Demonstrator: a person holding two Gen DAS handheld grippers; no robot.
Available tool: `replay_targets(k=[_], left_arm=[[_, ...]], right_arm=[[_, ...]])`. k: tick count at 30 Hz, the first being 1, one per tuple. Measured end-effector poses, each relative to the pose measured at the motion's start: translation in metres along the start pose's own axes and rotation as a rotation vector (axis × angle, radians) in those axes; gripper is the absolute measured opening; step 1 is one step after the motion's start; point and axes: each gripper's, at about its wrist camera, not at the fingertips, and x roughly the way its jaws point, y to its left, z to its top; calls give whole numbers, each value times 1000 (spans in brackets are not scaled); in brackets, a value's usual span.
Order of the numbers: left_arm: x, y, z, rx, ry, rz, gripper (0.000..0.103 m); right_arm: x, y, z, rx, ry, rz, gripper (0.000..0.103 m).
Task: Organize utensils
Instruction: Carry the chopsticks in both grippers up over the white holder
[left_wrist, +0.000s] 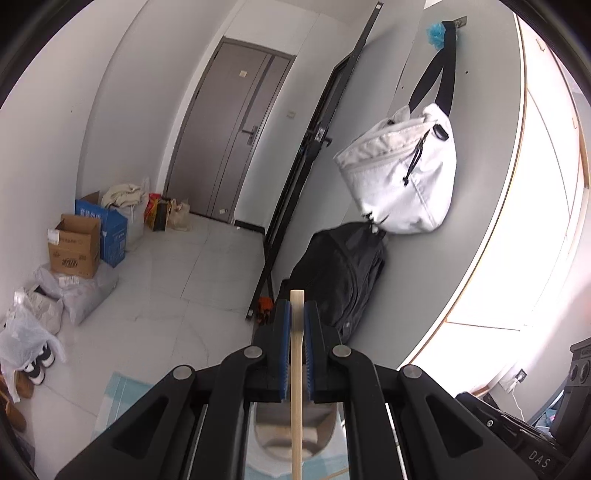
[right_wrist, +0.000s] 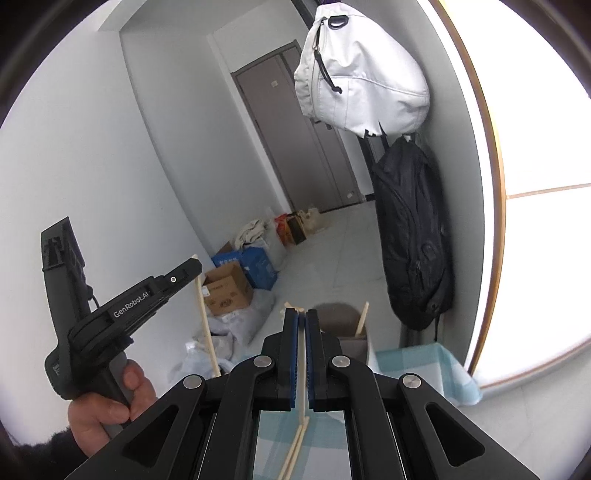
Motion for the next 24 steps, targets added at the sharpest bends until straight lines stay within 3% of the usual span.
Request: replay_targets(k=[5,12,24], left_arm=[[19,-11,24,14,-73,-10,3],[55,-3,27,26,-86,11,3],[110,11,5,44,-73,21,3]], right_arm=[[10,-4,34,-13,-22,-14,3],[37,-16,71,-9,-35,-23,3],[88,-36,82,-21,18,-41,3]])
